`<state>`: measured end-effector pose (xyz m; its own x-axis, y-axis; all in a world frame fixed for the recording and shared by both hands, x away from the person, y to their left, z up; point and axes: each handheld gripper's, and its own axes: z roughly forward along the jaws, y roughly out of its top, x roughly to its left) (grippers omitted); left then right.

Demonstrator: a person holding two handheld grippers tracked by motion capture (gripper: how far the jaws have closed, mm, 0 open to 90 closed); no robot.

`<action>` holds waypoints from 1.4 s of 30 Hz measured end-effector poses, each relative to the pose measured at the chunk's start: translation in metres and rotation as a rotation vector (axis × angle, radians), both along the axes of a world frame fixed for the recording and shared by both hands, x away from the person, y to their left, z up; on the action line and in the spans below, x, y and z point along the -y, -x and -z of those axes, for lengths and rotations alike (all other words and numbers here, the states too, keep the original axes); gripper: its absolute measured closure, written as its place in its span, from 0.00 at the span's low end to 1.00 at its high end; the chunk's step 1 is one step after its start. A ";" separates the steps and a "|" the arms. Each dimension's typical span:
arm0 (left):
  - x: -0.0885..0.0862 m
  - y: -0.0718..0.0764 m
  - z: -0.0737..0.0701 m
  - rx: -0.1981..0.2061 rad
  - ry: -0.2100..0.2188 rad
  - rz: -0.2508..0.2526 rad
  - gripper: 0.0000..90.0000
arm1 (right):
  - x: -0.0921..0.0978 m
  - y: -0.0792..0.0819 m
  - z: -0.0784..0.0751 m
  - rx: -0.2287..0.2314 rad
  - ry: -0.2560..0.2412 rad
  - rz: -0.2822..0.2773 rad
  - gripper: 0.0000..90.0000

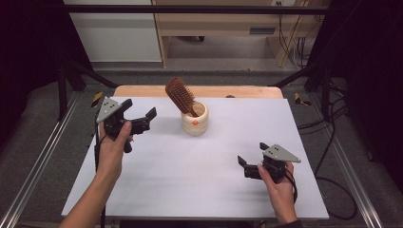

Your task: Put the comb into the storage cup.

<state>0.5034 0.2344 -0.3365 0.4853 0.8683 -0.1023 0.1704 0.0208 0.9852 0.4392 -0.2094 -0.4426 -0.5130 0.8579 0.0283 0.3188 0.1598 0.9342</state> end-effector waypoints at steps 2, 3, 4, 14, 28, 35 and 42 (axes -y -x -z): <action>-0.004 0.002 -0.001 0.008 -0.002 -0.003 0.03 | 0.000 0.000 0.000 0.000 -0.001 -0.002 0.04; -0.005 0.003 -0.001 0.010 -0.004 -0.004 0.03 | 0.000 0.000 0.000 -0.001 0.000 -0.004 0.05; -0.007 0.004 -0.001 0.013 -0.005 -0.004 0.03 | 0.000 0.000 0.000 0.000 0.002 -0.004 0.05; -0.017 0.014 -0.005 0.041 -0.031 0.002 0.02 | 0.000 0.000 0.001 0.002 0.002 -0.005 0.05; -0.028 0.023 -0.010 0.060 -0.024 0.006 0.02 | 0.000 0.002 0.002 0.010 -0.001 -0.017 0.05; -0.033 0.029 -0.010 0.067 -0.032 0.004 0.02 | 0.001 0.003 0.003 0.017 -0.001 -0.018 0.05; -0.041 0.039 -0.007 0.073 -0.022 0.004 0.02 | 0.002 0.004 0.003 0.028 0.002 -0.025 0.05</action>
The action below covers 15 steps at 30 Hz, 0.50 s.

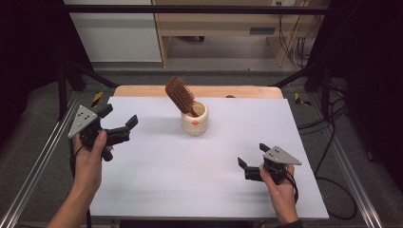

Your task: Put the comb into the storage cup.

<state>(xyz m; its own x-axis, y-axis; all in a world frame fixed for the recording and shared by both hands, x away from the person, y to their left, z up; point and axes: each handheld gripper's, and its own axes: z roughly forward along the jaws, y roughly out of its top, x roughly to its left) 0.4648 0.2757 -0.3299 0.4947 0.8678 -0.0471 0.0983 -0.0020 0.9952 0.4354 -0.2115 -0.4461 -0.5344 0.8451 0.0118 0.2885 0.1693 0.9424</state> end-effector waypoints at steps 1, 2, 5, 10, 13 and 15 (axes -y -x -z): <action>-0.002 0.001 0.001 0.000 -0.002 -0.002 0.02 | 0.000 0.000 0.000 0.003 0.001 0.000 0.05; -0.003 0.002 0.002 0.001 0.001 -0.003 0.02 | 0.001 0.000 0.000 0.005 0.001 0.000 0.05; -0.009 0.006 0.004 0.001 0.000 -0.009 0.02 | 0.003 0.001 0.000 0.014 -0.002 0.001 0.05; -0.021 0.012 0.007 0.007 0.008 -0.019 0.02 | 0.007 0.000 0.000 0.015 -0.011 0.002 0.05; -0.028 0.016 0.010 0.020 0.019 -0.025 0.02 | 0.009 0.000 0.001 0.015 -0.012 0.003 0.05; -0.032 0.018 0.012 0.025 0.023 -0.029 0.02 | 0.011 0.000 0.001 0.016 -0.011 -0.001 0.04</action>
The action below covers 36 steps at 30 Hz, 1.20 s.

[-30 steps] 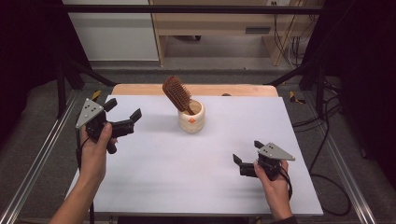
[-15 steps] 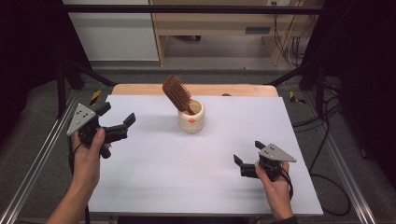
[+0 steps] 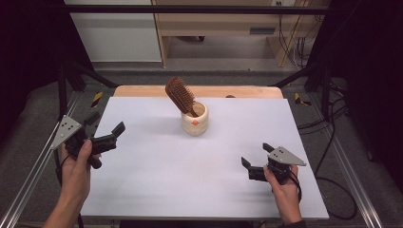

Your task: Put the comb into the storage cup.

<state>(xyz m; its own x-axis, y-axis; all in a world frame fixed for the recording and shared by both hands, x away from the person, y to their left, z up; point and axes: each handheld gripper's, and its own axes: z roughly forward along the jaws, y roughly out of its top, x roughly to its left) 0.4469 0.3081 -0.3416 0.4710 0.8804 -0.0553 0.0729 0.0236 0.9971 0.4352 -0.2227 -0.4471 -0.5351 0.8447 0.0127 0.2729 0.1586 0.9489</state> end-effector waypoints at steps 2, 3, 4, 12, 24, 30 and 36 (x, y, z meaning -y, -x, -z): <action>-0.004 0.003 0.002 0.004 0.001 -0.003 0.02 | 0.002 0.001 0.000 -0.001 0.000 0.004 0.04; -0.006 0.004 0.003 0.004 -0.004 -0.005 0.02 | 0.002 0.001 0.000 0.003 0.000 0.007 0.04; -0.008 0.005 0.004 0.004 -0.013 -0.008 0.02 | 0.003 0.001 0.000 0.006 0.001 0.009 0.04; -0.021 0.014 0.011 0.024 0.002 -0.015 0.01 | 0.011 0.003 -0.001 0.038 -0.001 0.023 0.05; -0.038 0.023 0.023 0.038 -0.045 -0.041 0.01 | 0.031 0.009 0.002 0.028 -0.034 0.032 0.04; -0.042 0.028 0.033 0.024 -0.042 -0.033 0.01 | 0.035 0.009 0.002 0.019 -0.038 0.046 0.03; -0.046 0.030 0.048 -0.005 -0.027 -0.043 0.02 | 0.035 0.009 0.002 0.011 -0.036 0.046 0.03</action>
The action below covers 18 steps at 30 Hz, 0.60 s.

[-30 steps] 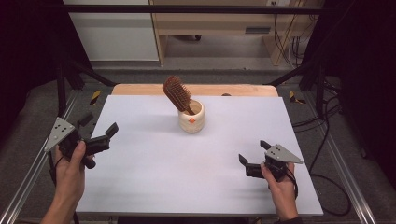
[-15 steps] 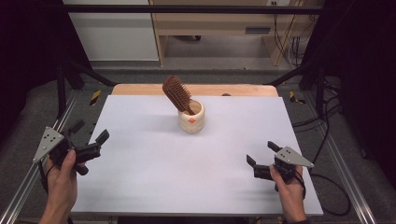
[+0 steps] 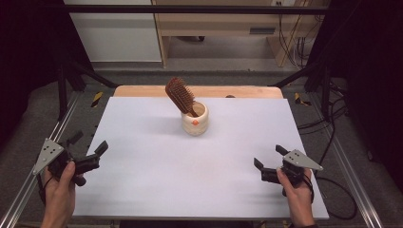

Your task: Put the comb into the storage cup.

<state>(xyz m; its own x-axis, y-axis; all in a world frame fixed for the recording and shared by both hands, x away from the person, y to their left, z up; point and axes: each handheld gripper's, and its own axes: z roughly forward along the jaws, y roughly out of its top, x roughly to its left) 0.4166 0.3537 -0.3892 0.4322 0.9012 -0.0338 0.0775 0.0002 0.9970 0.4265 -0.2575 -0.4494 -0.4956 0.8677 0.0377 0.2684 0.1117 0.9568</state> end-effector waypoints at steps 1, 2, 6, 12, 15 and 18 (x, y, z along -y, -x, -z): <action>0.000 0.001 0.002 -0.002 0.003 -0.001 0.02 | 0.000 0.000 0.000 0.000 0.000 -0.002 0.03; 0.000 0.001 0.004 -0.004 0.007 0.000 0.02 | 0.000 0.000 0.000 -0.001 -0.001 -0.001 0.03; 0.001 0.001 0.010 -0.013 0.012 0.001 0.02 | -0.001 0.000 0.001 -0.004 0.002 -0.004 0.03; 0.004 0.002 0.018 -0.025 0.000 0.010 0.02 | -0.001 0.000 0.001 -0.006 0.003 -0.009 0.03; 0.006 0.003 0.022 -0.028 0.003 0.015 0.02 | -0.001 0.000 0.001 -0.004 0.006 -0.011 0.03; 0.008 0.004 0.026 -0.037 0.006 0.021 0.02 | -0.001 0.000 0.001 -0.003 0.007 -0.015 0.03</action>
<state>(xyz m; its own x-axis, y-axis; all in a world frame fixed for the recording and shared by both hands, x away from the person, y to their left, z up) 0.4127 0.3453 -0.4152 0.4496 0.8915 -0.0560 0.1149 0.0044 0.9934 0.4265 -0.2561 -0.4507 -0.5086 0.8604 0.0328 0.2694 0.1229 0.9552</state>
